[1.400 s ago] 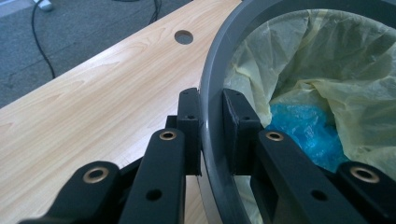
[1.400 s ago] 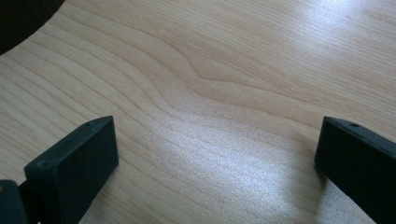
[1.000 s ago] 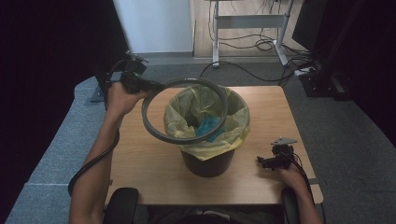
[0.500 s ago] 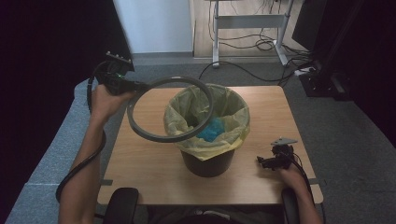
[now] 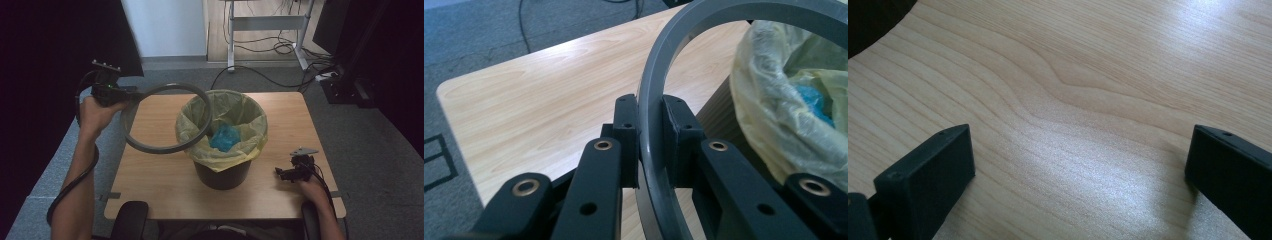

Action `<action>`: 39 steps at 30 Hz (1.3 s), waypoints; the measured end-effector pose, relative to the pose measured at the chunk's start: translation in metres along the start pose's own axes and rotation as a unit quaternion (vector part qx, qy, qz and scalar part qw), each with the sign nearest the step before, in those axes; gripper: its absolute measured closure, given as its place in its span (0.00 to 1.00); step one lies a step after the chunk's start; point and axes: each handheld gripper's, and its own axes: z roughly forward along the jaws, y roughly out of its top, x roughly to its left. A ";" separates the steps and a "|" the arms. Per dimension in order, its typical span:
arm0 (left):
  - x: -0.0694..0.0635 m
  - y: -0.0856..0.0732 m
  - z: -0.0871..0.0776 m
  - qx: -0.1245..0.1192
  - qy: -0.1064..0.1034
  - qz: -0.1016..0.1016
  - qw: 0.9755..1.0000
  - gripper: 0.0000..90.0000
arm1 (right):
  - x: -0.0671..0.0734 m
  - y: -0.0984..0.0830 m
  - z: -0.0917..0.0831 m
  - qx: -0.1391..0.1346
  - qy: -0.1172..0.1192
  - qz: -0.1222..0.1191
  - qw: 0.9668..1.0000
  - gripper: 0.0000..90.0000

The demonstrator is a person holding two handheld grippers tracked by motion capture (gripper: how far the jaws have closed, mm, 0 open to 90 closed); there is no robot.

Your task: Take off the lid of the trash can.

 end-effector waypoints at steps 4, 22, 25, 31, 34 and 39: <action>0.009 -0.008 -0.008 -0.003 0.007 -0.010 1.000 0.87 | 0.000 0.000 0.000 0.000 0.000 0.000 1.000 0.00; 0.037 -0.036 -0.025 -0.012 0.020 -0.044 0.999 0.87 | 0.000 0.000 0.000 0.000 0.000 0.000 1.000 0.00; 0.041 -0.041 -0.028 -0.015 0.022 -0.050 0.998 0.87 | 0.000 0.000 0.000 0.000 0.000 0.000 1.000 0.00; 0.049 -0.052 -0.032 -0.018 0.024 -0.061 0.998 0.87 | 0.000 0.000 0.000 0.000 0.000 0.000 1.000 0.00; 0.054 -0.058 -0.034 -0.021 0.023 -0.067 0.997 0.87 | 0.000 0.000 0.000 0.000 0.000 0.000 1.000 0.00; 0.062 -0.069 -0.038 -0.026 0.027 -0.078 0.996 0.87 | 0.000 0.000 0.000 0.000 0.000 0.000 1.000 0.00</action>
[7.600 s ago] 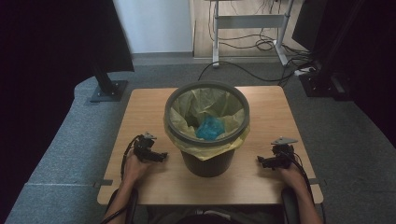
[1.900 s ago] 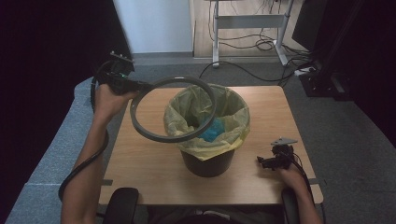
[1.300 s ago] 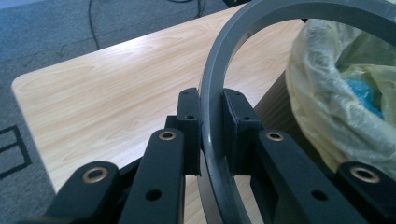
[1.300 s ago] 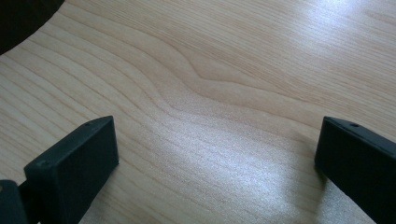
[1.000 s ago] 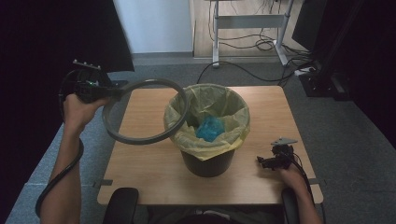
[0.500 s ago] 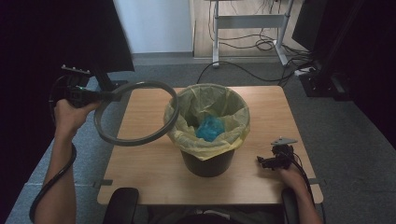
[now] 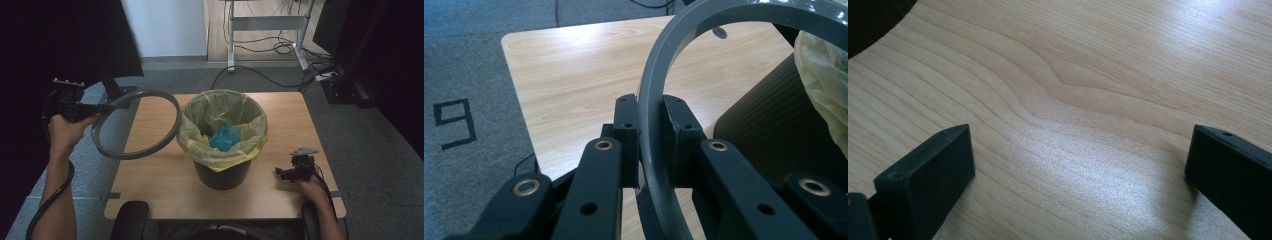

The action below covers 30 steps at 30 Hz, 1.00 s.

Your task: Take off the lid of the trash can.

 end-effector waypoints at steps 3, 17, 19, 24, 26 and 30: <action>0.005 -0.005 -0.002 -0.001 0.004 -0.004 1.000 0.87 | 0.000 0.000 0.000 0.000 0.000 -0.001 1.000 0.00; 0.020 -0.026 0.009 0.001 0.018 -0.019 1.000 0.87 | 0.000 0.000 0.000 0.000 -0.001 0.000 1.000 0.00; 0.022 -0.030 0.013 0.004 0.022 -0.021 1.000 0.87 | 0.000 0.000 0.000 0.000 -0.001 0.000 1.000 0.00; 0.025 -0.042 0.028 0.007 0.027 -0.025 0.999 0.87 | 0.000 0.000 0.000 0.000 -0.001 0.000 1.000 0.00; 0.026 -0.046 0.035 0.007 0.027 -0.025 0.999 0.87 | 0.000 0.000 0.000 0.000 -0.001 0.000 1.000 0.00; 0.025 -0.054 0.050 0.006 0.034 -0.024 0.999 0.87 | 0.000 0.000 0.000 0.000 -0.001 0.000 1.000 0.00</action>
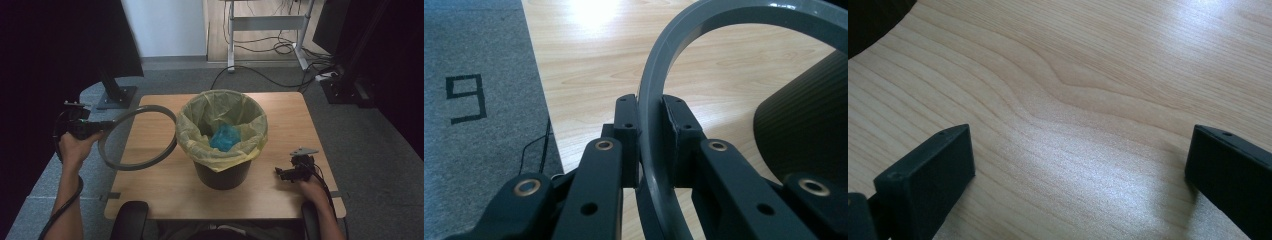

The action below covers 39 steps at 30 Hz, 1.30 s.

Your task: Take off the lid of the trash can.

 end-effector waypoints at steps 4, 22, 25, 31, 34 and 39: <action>-0.001 -0.007 0.015 0.003 0.007 0.001 1.000 0.87 | 0.000 0.000 0.000 0.000 0.000 0.000 1.000 0.00; 0.009 -0.045 0.075 0.013 0.023 -0.016 1.000 0.87 | 0.000 0.000 0.000 0.000 0.000 0.000 1.000 0.00; 0.011 -0.051 0.083 0.015 0.028 -0.018 0.999 0.87 | 0.000 0.000 0.000 0.000 0.000 0.000 1.000 0.00; 0.014 -0.063 0.102 0.025 0.032 -0.023 0.999 0.87 | 0.000 0.000 0.000 0.000 0.000 0.000 1.000 0.00; 0.015 -0.069 0.111 0.027 0.035 -0.024 0.999 0.87 | 0.000 0.000 0.000 0.000 0.000 0.000 1.000 0.00; 0.012 -0.076 0.124 0.036 0.048 -0.017 0.998 0.87 | 0.000 0.000 0.000 0.000 0.000 0.001 1.000 0.00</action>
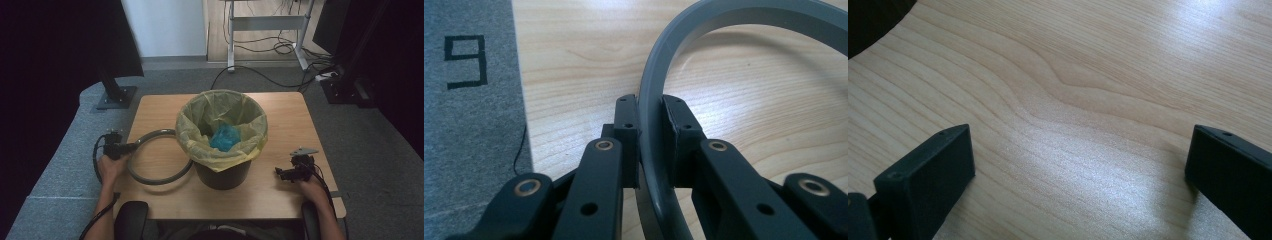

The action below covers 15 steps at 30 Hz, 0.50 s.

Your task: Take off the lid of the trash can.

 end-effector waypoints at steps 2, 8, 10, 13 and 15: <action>-0.002 -0.002 0.004 0.004 0.005 0.005 1.000 0.87 | 0.000 0.000 0.000 0.000 0.000 -0.001 1.000 0.00; -0.005 -0.006 0.016 0.010 0.015 0.014 1.000 0.87 | 0.000 0.000 0.000 0.000 0.000 0.000 1.000 0.00; -0.006 -0.009 0.019 0.014 0.021 0.024 0.999 0.87 | 0.000 0.000 0.000 0.000 0.000 0.000 1.000 0.00; -0.008 -0.011 0.021 0.009 0.032 0.037 0.999 0.86 | 0.000 0.000 0.000 0.000 0.000 0.000 1.000 0.00; -0.010 -0.011 0.022 0.008 0.039 0.046 0.998 0.85 | 0.000 0.000 0.000 0.000 0.000 0.000 1.000 0.00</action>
